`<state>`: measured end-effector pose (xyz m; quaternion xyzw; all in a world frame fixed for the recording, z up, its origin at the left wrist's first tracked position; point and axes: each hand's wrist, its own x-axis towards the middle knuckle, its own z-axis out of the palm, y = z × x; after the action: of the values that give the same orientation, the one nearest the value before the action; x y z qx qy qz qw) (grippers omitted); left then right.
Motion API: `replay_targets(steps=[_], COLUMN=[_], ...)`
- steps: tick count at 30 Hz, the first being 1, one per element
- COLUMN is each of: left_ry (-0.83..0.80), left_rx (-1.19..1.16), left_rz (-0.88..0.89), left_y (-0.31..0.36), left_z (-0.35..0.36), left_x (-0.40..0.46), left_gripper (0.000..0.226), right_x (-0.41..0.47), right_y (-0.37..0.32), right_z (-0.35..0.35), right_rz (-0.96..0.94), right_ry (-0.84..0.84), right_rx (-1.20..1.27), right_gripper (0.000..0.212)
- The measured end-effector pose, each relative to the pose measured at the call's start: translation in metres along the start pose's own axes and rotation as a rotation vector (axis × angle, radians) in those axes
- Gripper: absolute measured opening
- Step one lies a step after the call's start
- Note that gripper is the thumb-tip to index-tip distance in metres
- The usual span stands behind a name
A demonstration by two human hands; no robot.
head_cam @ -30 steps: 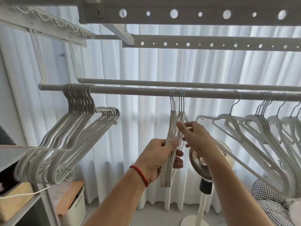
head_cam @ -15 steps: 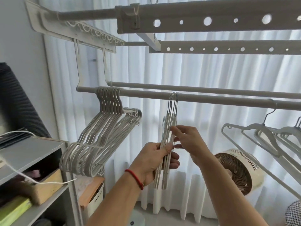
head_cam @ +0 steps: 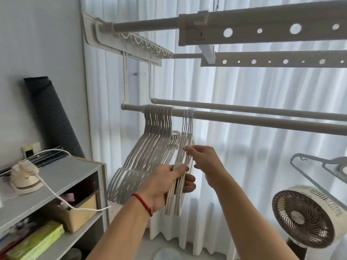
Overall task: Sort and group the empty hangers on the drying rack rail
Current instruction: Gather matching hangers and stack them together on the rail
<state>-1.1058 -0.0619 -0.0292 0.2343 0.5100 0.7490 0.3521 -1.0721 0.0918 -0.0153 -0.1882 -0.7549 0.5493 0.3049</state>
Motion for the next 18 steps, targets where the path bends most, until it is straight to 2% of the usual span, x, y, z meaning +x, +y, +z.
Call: replay_targets(steps=[3, 5, 6, 9, 11, 14, 18], left_ry=[0.041, 0.102, 0.144, 0.240, 0.279, 0.346, 0.324], left_rx=[0.002, 0.143, 0.323, 1.115, 1.359, 1.428, 1.422], left_rz=[0.002, 0.022, 0.049, 0.196, 0.305, 0.461, 0.493], left_y=[0.004, 0.008, 0.010, 0.021, 0.028, 0.035, 0.038], left_z=[-0.005, -0.006, -0.007, -0.004, 0.002, 0.008, 0.000], left_x=[-0.002, -0.006, -0.009, -0.025, -0.035, -0.042, -0.035], left_gripper=[0.023, 0.025, 0.027, 0.032, 0.032, 0.027, 0.026], right_x=[0.003, 0.004, 0.004, 0.008, 0.010, 0.013, 0.015], right_y=[-0.004, -0.006, -0.006, -0.003, 0.000, 0.004, 0.005], right_z=[0.011, 0.016, 0.017, 0.020, 0.021, 0.022, 0.022], right_rz=[0.028, 0.059, 0.074, 0.084, 0.079, 0.066, 0.084], right_ry=[-0.003, -0.013, -0.015, 0.003, 0.023, 0.068, 0.070], right_rx=[0.012, 0.028, 0.042, 0.079, 0.099, 0.109, 0.093], right_gripper=[0.032, 0.027, 0.025, 0.027, 0.032, 0.041, 0.026])
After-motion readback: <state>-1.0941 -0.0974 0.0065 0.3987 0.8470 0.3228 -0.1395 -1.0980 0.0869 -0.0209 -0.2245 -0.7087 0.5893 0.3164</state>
